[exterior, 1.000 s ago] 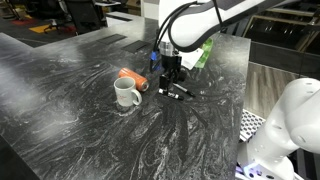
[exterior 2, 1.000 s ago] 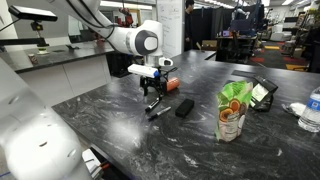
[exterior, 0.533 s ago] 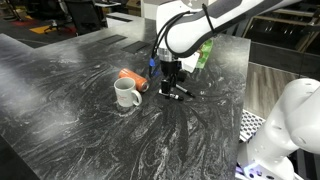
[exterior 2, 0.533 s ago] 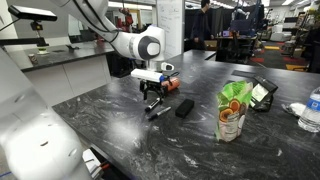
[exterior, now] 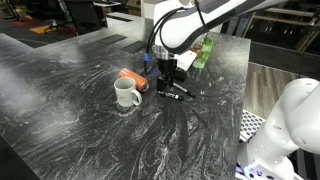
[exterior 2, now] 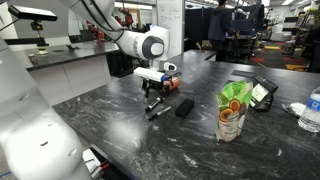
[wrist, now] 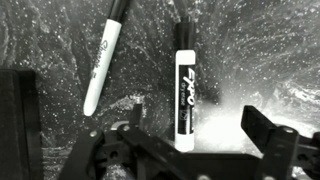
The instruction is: Move the whiteboard eraser from the cup and place a marker in the cup
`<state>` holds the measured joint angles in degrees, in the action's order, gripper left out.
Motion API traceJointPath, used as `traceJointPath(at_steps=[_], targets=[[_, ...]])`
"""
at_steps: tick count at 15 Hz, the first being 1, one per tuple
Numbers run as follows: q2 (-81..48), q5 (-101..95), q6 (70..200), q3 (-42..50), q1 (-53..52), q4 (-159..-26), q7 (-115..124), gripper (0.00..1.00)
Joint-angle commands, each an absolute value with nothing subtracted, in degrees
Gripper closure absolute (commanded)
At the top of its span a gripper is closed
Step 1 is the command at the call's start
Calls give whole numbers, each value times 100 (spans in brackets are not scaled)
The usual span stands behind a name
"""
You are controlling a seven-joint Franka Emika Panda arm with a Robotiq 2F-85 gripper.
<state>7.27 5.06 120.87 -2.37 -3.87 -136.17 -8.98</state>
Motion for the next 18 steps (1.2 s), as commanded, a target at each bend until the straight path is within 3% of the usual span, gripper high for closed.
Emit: traceJointPath(at_steps=[1, 11, 12, 13, 18], targets=[[177, 329, 11536, -286, -368, -13050, -476, 0], [-648, 6, 10311, -339, -445, -12035, 165, 0], [-702, 23, 10225, -342, -454, -11953, 128, 25], [-753, 11, 10143, -340, -464, -11882, 122, 26], [-942, -1, 9915, -331, -472, -11622, 121, 64]])
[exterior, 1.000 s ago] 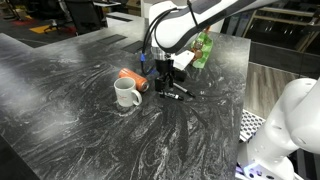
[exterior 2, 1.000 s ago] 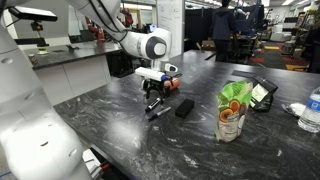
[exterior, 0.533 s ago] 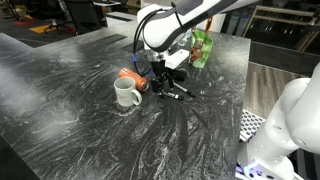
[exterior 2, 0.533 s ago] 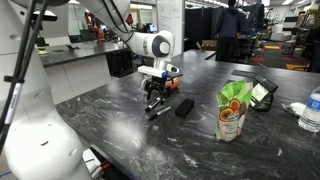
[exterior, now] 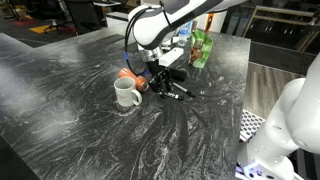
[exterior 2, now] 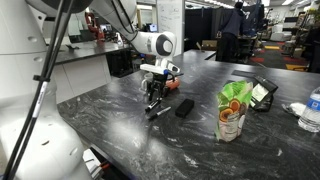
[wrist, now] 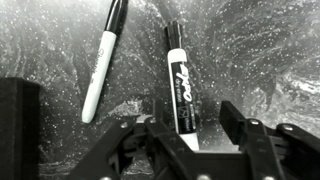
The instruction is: Move the whiteboard eraser from the cup and place a marker in the cup
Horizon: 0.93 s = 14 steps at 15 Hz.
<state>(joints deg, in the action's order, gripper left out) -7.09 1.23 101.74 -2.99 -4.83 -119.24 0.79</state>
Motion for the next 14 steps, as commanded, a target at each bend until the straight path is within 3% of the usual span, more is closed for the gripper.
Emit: traceJointPath(at_steps=[1, 5, 14], targets=[[-970, -5, 9877, -332, -474, -11583, 120, 70], [-1068, -26, 9813, -329, -476, -11469, 124, 98], [-770, 116, 9973, -395, -505, -11535, 103, 96]])
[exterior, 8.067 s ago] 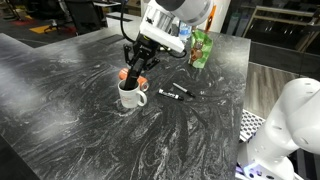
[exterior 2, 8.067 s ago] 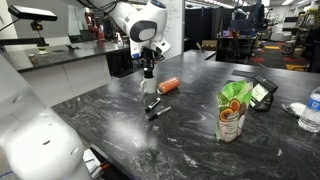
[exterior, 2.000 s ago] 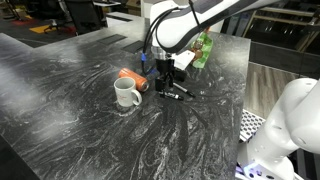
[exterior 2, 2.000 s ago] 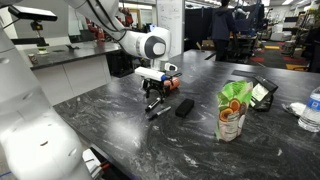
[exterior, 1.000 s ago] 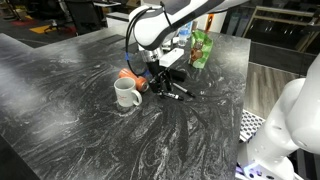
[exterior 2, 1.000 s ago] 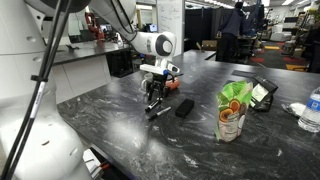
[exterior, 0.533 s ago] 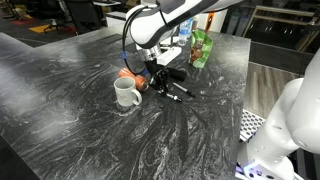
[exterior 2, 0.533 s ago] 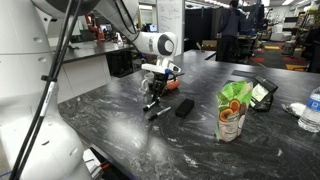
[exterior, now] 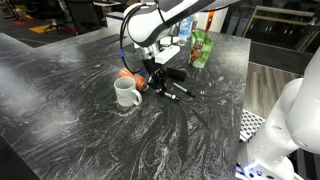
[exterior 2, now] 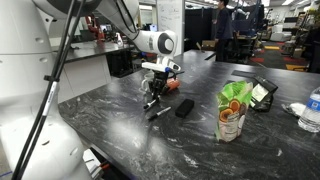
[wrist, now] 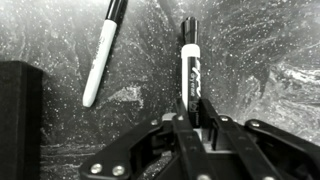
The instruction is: Move the whiteboard eraser from the cup and place a marker in the cup
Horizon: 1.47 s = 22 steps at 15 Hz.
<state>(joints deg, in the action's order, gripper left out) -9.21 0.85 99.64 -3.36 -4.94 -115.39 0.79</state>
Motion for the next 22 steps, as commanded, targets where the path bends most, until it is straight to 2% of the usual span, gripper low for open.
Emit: traceJointPath(at_steps=[1, 12, 22], targets=[[-709, 120, 10012, -412, -517, -11553, 134, 96], [319, 423, 11557, -669, -735, -11791, 553, 96], [575, -404, 12154, -999, -899, -11809, 1353, 96]])
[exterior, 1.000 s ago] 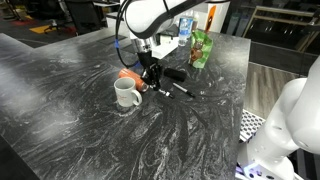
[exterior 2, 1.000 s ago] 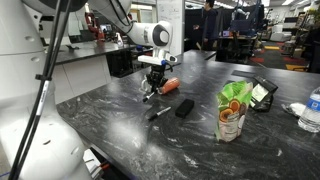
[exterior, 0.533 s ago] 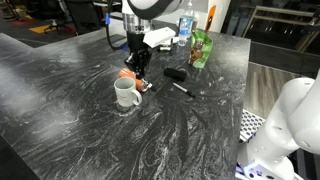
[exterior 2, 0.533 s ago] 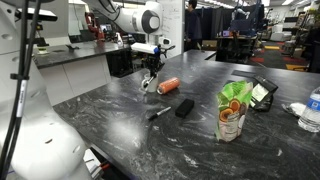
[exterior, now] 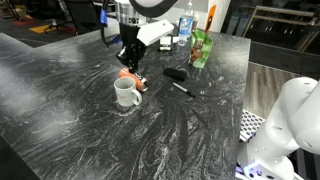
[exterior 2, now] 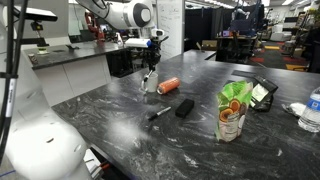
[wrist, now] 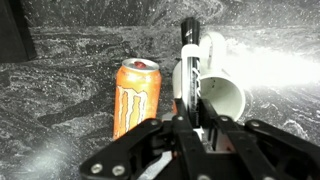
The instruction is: Move the whiteboard eraser from the cup and place a marker in the cup
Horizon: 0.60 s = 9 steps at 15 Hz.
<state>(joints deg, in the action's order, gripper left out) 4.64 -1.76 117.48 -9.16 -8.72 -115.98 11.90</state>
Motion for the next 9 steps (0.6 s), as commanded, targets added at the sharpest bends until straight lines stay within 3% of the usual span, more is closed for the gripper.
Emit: traceJointPath(at_steps=[1, 9], targets=[[584, -445, 12324, -1021, -912, -11837, 1393, 96], [623, -192, 13407, -1044, -941, -11889, 1460, 96]])
